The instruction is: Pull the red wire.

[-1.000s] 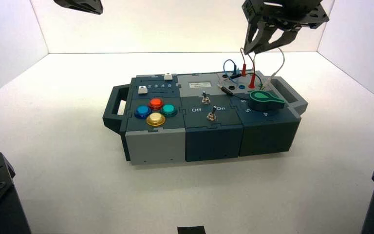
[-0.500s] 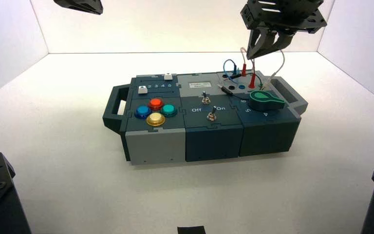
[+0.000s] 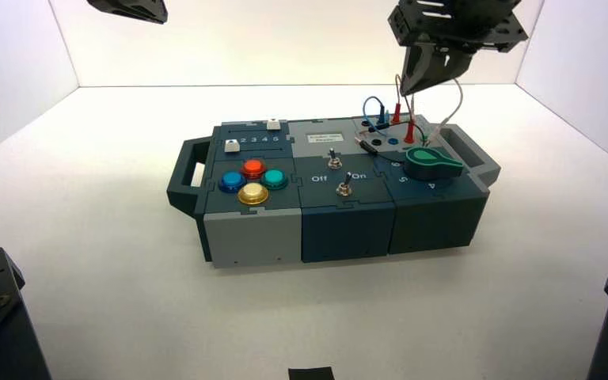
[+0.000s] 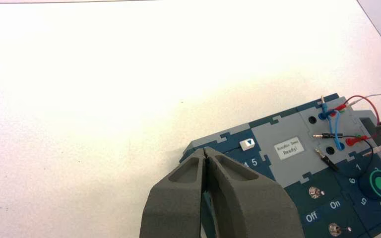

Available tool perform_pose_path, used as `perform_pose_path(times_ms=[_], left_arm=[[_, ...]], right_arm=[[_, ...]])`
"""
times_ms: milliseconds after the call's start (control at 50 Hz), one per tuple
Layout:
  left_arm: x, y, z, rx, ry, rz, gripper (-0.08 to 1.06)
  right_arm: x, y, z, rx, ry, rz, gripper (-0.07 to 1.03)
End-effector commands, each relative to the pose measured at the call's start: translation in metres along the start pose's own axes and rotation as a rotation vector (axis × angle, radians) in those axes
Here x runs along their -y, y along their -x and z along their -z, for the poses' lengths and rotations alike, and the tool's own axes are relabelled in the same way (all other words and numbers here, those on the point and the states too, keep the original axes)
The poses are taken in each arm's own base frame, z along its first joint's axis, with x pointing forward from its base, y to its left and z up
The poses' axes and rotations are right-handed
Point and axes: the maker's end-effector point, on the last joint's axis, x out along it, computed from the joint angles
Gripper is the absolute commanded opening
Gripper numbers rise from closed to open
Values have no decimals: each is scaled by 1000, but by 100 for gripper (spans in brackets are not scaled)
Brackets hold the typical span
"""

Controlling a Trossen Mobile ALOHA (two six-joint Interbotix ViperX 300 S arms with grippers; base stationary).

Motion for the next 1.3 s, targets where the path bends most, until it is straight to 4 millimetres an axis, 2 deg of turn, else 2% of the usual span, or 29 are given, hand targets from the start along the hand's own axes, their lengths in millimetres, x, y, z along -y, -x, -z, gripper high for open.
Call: perform_pose_path(times_ms=[20, 300, 560, 700, 760, 1300], left_arm=[[6, 5, -15, 41, -4, 14, -3], [5, 4, -14, 36, -6, 12, -3], [5, 3, -13, 32, -8, 12, -3], [5, 1, -13, 27, -10, 10, -3], [5, 0, -13, 24, -9, 9, -3], [5, -1, -14, 21, -11, 9, -3]], right_arm=[[-6, 13, -27, 60, 17, -10, -2], [-10, 27, -51, 105, 40, -14, -2], [-7, 18, -41, 70, 38, -8, 1], [-8, 15, -39, 60, 23, -11, 29], [-8, 14, -38, 55, 19, -12, 33], [-5, -2, -23, -1, 8, -7, 34]])
